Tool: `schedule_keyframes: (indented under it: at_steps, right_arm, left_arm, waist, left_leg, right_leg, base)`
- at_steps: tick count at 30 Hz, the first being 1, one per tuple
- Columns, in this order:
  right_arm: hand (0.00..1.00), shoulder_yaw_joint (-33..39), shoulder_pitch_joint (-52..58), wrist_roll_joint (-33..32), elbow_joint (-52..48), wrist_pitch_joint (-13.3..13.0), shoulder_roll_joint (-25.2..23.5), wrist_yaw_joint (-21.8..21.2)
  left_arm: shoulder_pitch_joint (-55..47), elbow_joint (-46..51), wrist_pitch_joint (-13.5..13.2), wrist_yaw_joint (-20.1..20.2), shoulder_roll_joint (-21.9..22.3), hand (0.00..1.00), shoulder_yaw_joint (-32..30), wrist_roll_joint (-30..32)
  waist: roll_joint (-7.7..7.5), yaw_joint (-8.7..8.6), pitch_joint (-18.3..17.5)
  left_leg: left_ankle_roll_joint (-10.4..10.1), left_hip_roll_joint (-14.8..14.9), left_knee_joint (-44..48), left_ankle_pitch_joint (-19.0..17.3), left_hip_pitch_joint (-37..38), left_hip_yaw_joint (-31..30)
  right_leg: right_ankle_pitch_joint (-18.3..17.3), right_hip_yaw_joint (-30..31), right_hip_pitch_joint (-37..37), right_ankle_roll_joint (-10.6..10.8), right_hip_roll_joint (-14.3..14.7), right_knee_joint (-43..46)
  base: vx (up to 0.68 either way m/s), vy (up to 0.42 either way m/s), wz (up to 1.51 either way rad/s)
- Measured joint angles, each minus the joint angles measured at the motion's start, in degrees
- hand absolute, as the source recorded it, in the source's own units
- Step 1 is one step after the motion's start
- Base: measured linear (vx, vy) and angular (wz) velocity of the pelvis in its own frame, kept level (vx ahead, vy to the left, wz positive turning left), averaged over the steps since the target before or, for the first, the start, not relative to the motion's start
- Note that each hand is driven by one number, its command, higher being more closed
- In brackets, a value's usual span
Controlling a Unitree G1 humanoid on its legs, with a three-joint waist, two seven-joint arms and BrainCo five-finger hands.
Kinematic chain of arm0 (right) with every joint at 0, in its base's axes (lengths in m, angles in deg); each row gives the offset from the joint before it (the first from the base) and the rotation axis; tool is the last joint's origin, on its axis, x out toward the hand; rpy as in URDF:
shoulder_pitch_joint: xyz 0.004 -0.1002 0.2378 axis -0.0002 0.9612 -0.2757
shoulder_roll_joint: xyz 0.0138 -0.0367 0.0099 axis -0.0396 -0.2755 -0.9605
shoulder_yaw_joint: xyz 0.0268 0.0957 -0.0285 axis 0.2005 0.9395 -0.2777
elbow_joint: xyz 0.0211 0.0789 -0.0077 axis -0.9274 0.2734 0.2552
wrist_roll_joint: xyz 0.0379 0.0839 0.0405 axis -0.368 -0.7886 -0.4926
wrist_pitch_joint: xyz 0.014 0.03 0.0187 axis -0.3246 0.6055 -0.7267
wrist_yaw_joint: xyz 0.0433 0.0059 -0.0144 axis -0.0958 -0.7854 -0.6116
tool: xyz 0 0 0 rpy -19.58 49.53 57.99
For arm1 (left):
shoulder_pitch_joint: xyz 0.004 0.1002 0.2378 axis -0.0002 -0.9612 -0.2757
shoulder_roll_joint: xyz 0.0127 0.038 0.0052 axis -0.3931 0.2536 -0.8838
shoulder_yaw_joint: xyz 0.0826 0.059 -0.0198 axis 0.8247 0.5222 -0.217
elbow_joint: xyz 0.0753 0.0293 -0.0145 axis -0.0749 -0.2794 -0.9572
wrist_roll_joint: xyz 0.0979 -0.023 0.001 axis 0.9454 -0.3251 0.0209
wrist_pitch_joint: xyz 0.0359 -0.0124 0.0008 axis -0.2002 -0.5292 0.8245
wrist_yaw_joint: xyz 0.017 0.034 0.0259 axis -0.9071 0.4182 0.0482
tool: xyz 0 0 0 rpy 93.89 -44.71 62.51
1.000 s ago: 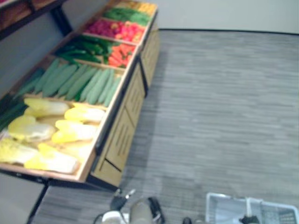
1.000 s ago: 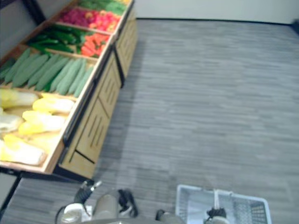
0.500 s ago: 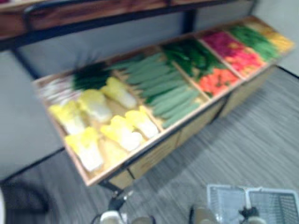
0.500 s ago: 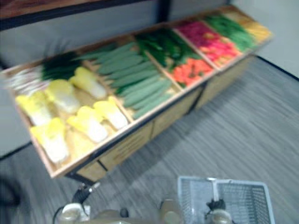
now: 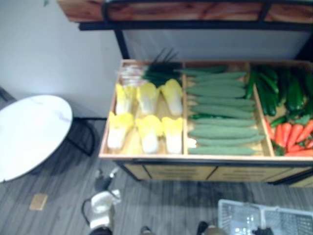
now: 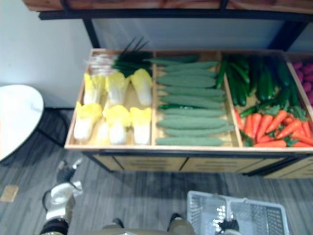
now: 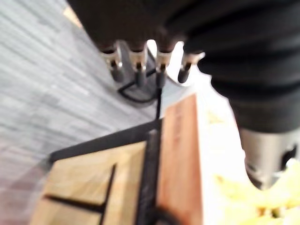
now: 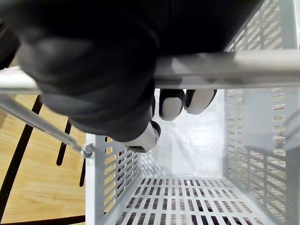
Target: Pick vegetable in the basket
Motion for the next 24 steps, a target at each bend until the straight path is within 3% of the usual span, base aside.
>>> schedule_keyframes:
  at_steps: [4,10,19,24]
  right_arm:
    - [1.00,0.06,2.99,-1.38,-0.90,-0.32,-0.94,0.07]
    - [1.00,0.52,5.38,-1.38,-0.79,0.23,-0.93,0.18]
    - [1.00,0.44,2.84,-0.81,-1.35,0.50,-0.84,0.25]
    - [1.00,-0.06,-0.34,-0.81,-1.48,0.81,-0.81,1.45]
  left_arm:
    - [1.82,9.00,-1.80,-4.88,-6.49,0.00,-2.56,0.08]
    - [6.12,15.99,-3.68,-9.26,-7.77,0.00,-1.74,0.23]
    - [10.30,16.98,-3.49,-7.37,-4.55,0.00,7.79,1.12]
    - [13.49,16.94,-2.84,-6.23,-1.72,0.00,11.77,3.53]
  waist:
    - [0.22,0.03,-0.84]
    - [1.10,-0.28,-1.26]
    - [1.59,-3.01,1.81]
    - [1.41,-3.06,5.26]
  left_leg:
    - [0.29,-1.10,-0.97,0.33,0.06,0.02]
    - [1.30,-2.98,-2.95,1.19,0.57,0.26]
    - [2.08,-3.66,-4.37,2.82,-2.26,1.13]
    - [2.46,-3.84,-4.35,3.16,-4.43,2.64]
  right_leg:
    - [0.97,-0.34,0.64,0.43,-0.28,-1.65]
    - [3.04,-0.21,1.33,0.98,-1.21,-4.21]
    - [3.89,1.62,-3.60,0.96,-1.58,-2.68]
    - [3.86,3.61,-7.89,0.93,-1.90,-0.23]
  base:
    - [-0.01,0.030,0.11]
    - [-0.02,0.033,0.00]
    - [-0.05,-0.001,-0.08]
    - [-0.02,-0.004,-0.17]
